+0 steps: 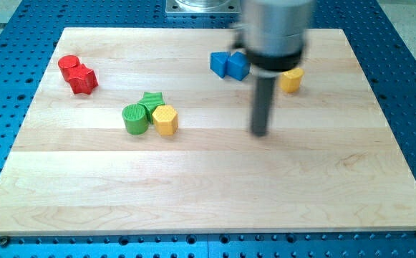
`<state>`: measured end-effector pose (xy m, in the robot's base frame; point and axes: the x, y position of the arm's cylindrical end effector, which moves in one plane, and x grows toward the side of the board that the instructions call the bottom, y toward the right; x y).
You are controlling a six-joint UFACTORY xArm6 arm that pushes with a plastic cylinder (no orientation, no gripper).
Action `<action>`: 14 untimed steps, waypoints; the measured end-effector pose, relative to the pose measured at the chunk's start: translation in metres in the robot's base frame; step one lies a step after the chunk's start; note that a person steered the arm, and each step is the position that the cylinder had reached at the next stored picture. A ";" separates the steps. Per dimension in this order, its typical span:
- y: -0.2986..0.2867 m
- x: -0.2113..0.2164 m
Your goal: Move the heart into the green star
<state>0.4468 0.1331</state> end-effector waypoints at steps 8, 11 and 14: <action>-0.129 -0.018; -0.136 0.025; -0.135 -0.010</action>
<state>0.4368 -0.0024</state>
